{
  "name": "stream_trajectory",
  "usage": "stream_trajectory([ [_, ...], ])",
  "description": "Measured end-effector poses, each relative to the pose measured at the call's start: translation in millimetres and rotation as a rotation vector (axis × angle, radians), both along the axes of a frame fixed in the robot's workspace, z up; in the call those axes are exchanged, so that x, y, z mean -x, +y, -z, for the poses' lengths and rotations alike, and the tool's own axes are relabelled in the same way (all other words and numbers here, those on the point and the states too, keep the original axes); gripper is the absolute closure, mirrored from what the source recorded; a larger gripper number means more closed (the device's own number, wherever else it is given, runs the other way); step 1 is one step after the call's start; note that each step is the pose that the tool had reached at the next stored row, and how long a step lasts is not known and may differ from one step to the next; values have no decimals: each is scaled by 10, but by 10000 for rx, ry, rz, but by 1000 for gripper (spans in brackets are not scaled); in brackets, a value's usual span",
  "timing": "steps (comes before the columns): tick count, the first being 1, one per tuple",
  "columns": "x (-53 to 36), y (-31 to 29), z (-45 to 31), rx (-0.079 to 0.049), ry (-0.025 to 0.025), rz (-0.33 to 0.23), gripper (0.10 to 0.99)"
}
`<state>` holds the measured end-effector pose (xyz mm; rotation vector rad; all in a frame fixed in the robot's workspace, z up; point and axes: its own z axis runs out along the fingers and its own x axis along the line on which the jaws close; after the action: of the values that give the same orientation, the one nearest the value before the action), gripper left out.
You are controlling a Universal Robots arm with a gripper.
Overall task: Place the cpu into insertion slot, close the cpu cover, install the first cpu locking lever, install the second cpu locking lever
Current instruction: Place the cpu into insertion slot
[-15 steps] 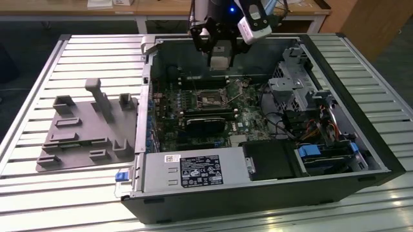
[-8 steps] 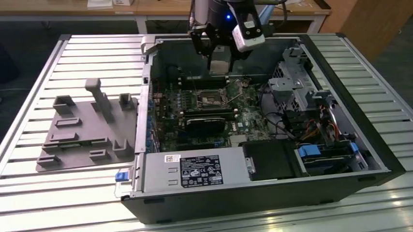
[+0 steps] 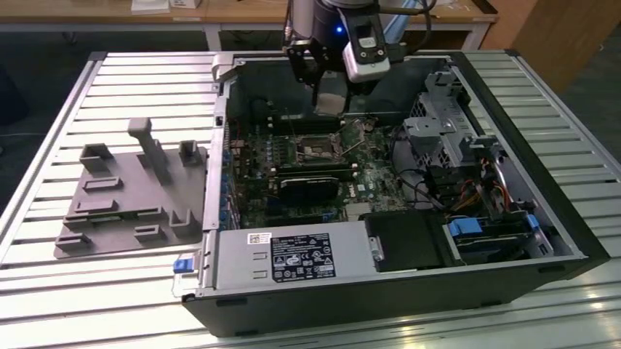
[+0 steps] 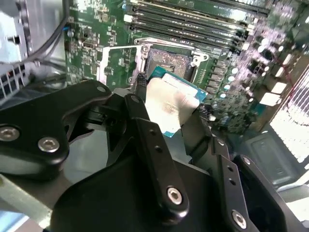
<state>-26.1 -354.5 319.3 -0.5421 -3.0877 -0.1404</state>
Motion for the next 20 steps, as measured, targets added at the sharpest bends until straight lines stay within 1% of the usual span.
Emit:
stream_trajectory([
  [11,0,0,43,-1,0,1896,553],
  [20,0,0,108,-1,-1,3547,553],
])
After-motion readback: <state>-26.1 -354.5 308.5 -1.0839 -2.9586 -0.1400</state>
